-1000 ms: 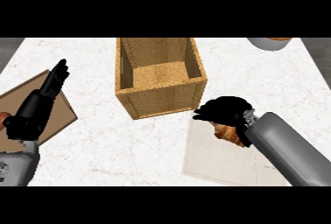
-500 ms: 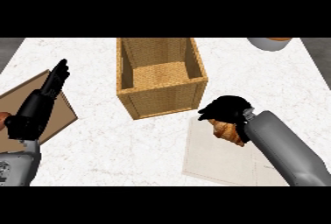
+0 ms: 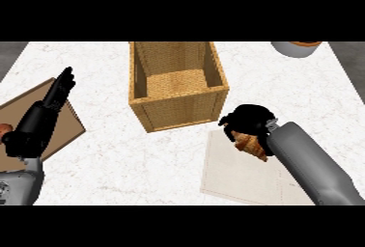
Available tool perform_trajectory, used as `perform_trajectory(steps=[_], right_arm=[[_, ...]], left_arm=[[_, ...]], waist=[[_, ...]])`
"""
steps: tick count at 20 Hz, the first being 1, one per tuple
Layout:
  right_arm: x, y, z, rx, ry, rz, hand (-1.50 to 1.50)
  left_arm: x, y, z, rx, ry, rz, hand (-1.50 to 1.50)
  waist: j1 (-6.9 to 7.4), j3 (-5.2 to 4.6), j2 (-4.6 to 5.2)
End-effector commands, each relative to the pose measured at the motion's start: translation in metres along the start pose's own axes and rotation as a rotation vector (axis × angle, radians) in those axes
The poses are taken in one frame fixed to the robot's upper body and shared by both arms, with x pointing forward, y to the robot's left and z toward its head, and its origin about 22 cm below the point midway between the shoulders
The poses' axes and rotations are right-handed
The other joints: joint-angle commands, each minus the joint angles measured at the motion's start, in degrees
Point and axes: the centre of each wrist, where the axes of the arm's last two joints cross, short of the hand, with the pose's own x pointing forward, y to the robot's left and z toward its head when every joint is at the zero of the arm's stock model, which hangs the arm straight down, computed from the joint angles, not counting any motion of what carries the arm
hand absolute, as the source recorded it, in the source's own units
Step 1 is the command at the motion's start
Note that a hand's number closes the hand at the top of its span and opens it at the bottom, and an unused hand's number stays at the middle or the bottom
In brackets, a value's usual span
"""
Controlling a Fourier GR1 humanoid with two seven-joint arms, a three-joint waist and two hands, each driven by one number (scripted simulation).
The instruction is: Pick the croissant from the placemat and place it in the basket
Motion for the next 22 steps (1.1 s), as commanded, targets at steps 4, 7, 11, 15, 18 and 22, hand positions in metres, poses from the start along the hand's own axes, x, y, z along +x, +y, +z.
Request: perform_trajectory(steps=[4,7,11,15,18,22], right_arm=[[0.012,0.011,-0.024,-0.075,-0.062,0.029,1.5],[-0.022,0.009,0.002,-0.186,0.045,-0.003,1.5],[-0.097,0.007,0.082,-0.366,0.475,-0.201,1.5],[-0.127,-0.005,0.121,-0.567,0.684,-0.286,1.5],[-0.129,-0.011,0.118,-0.797,0.673,-0.388,1.5],[-0.133,-0.058,0.14,-1.132,0.437,-0.539,1.5]], left_arm=[[0.009,-0.002,-0.01,-0.005,-0.01,0.007,0.0],[-0.007,0.006,-0.005,0.0,0.008,-0.004,0.0],[0.003,-0.004,-0.006,0.002,-0.015,0.013,0.0],[0.008,0.005,-0.011,-0.008,-0.023,-0.005,0.0],[0.003,-0.009,-0.009,-0.024,-0.024,0.009,0.0],[0.008,-0.004,-0.014,-0.016,-0.008,0.013,0.0]], waist=[[0.05,0.36,0.8],[0.01,0.36,0.93],[-0.13,0.56,1.79],[1.31,0.56,1.85],[1.39,0.56,1.78],[1.16,0.61,1.42]])
